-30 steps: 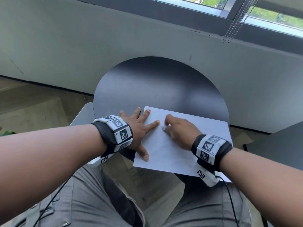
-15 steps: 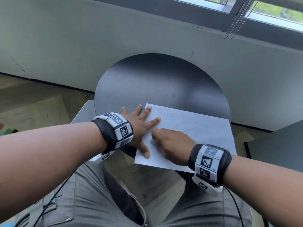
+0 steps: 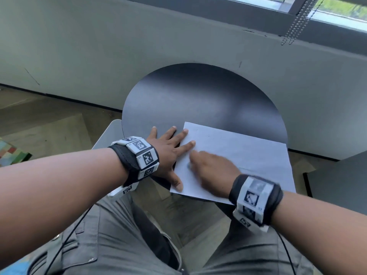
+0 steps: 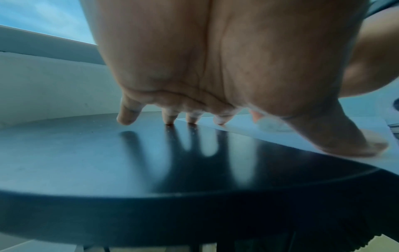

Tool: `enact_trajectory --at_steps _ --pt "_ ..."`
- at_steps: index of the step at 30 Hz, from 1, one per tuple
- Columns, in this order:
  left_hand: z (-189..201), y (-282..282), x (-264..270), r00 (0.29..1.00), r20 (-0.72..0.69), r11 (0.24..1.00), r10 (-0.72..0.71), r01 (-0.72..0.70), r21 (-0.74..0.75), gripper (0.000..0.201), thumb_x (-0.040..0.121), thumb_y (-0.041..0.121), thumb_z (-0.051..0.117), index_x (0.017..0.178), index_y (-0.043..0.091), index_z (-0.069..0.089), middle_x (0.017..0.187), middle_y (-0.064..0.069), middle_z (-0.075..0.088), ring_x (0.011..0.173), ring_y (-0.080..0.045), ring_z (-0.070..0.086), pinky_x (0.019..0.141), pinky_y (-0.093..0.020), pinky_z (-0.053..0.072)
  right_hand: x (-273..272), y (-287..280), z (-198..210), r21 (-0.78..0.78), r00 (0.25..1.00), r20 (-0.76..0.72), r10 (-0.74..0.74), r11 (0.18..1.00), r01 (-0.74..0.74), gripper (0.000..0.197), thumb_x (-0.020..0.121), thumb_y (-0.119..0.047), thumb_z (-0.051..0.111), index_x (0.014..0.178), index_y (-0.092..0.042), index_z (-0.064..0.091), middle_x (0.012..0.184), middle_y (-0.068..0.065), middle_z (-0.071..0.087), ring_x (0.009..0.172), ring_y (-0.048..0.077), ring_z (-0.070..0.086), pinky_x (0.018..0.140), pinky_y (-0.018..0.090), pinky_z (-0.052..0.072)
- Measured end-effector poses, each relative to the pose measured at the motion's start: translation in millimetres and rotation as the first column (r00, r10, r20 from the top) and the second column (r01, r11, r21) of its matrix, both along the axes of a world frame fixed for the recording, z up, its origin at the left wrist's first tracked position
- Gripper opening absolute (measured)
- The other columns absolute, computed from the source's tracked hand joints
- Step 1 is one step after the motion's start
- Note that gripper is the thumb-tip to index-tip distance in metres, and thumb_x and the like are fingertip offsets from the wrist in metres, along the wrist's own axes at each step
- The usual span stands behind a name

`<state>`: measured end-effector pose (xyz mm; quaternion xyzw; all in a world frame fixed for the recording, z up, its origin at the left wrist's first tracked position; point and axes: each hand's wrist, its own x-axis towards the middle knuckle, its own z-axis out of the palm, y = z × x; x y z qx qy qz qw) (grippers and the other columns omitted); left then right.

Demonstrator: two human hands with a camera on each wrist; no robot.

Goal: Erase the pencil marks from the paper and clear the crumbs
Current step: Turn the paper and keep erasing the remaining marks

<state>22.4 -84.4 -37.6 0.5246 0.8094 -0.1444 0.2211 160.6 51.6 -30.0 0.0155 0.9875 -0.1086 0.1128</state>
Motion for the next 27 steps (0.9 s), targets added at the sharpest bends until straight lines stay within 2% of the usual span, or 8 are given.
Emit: enact_trajectory --at_steps 3,6,9,13,16,19,24,27 --pt "-2.0 -0.4 -1.6 0.999 -0.024 1.0 -0.024 0.024 0.004 0.139 0.055 0.101 0.049 0.156 0.036 -0.022 0.166 0.0 -0.028 0.153 -0.03 -0.021 0.114 -0.072 0.006 8.6 -19.0 3.0 -0.03 0.988 0.005 0.153 0.988 -0.153 0.016 0.096 -0.033 0.045 0.105 -0.02 0.042 0.098 0.007 0.055 0.088 0.032 0.056 0.063 0.04 0.042" --pt "-0.4 2.9 -3.9 1.0 -0.003 1.0 -0.003 0.003 0.004 0.141 0.054 0.1 0.052 0.156 0.037 -0.021 0.166 0.0 -0.027 0.153 -0.029 -0.021 0.115 -0.073 0.004 -15.0 7.4 3.3 -0.037 1.0 0.002 -0.025 0.999 0.025 0.019 0.099 -0.034 0.041 0.112 -0.021 0.042 0.107 0.008 0.059 0.098 0.031 0.057 0.074 0.039 0.045" --pt "0.6 5.4 -5.6 1.0 0.005 1.0 0.007 -0.007 0.009 0.142 0.053 0.1 0.053 0.156 0.036 -0.021 0.166 0.0 -0.027 0.153 -0.03 -0.021 0.114 -0.074 0.004 -21.0 11.0 2.6 -0.06 0.991 -0.041 -0.124 0.991 0.121 0.018 0.1 -0.034 0.04 0.111 -0.019 0.04 0.11 0.01 0.06 0.098 0.032 0.055 0.071 0.035 0.037" --pt "-0.8 4.4 -4.0 1.0 -0.011 1.0 0.002 -0.002 0.011 0.139 0.056 0.099 0.054 0.155 0.037 -0.022 0.166 -0.001 -0.028 0.153 -0.031 -0.021 0.113 -0.076 0.005 0.4 -22.1 5.5 -0.181 0.996 0.0 0.093 0.979 -0.091 0.019 0.09 -0.041 0.049 0.095 -0.025 0.04 0.099 0.005 0.06 0.088 0.029 0.057 0.068 0.039 0.045" --pt "1.5 6.6 -2.4 1.0 -0.006 1.0 0.012 -0.012 -0.005 0.139 0.054 0.099 0.055 0.154 0.042 -0.022 0.166 -0.001 -0.027 0.154 -0.032 -0.019 0.113 -0.077 0.005 -17.0 11.5 8.5 -0.104 0.997 0.033 -0.075 0.992 0.078 0.019 0.096 -0.034 0.043 0.107 -0.018 0.047 0.112 0.01 0.062 0.1 0.03 0.056 0.077 0.037 0.044" --pt "4.1 11.1 -1.2 1.0 -0.017 1.0 0.004 -0.004 -0.03 0.134 0.053 0.099 0.056 0.15 0.052 -0.022 0.166 -0.004 -0.027 0.153 -0.036 -0.017 0.11 -0.079 0.008 -20.4 38.6 8.2 -0.046 0.976 -0.044 -0.214 0.976 0.212 0.019 0.099 -0.034 0.044 0.102 -0.015 0.047 0.105 0.011 0.062 0.095 0.033 0.055 0.077 0.038 0.045" --pt "7.8 15.7 2.6 1.0 -0.004 0.997 0.02 -0.021 -0.075 0.131 0.053 0.096 0.061 0.146 0.058 -0.023 0.164 -0.004 -0.031 0.152 -0.037 -0.021 0.107 -0.084 0.006 16.5 1.2 2.3 -0.106 0.989 0.051 0.136 0.986 -0.13 0.005 0.095 -0.024 0.047 0.099 -0.022 0.045 0.097 0.002 0.057 0.088 0.028 0.053 0.073 0.043 0.045" --pt "9.2 16.4 3.6 1.0 -0.016 0.996 0.027 -0.028 -0.079 0.132 0.054 0.095 0.063 0.147 0.058 -0.022 0.165 -0.004 -0.029 0.153 -0.037 -0.018 0.105 -0.084 0.008 -0.7 24.4 2.9 -0.096 1.0 0.007 -0.019 0.995 0.02 0.011 0.097 -0.03 0.045 0.105 -0.022 0.046 0.103 0.004 0.061 0.094 0.029 0.056 0.077 0.041 0.047"
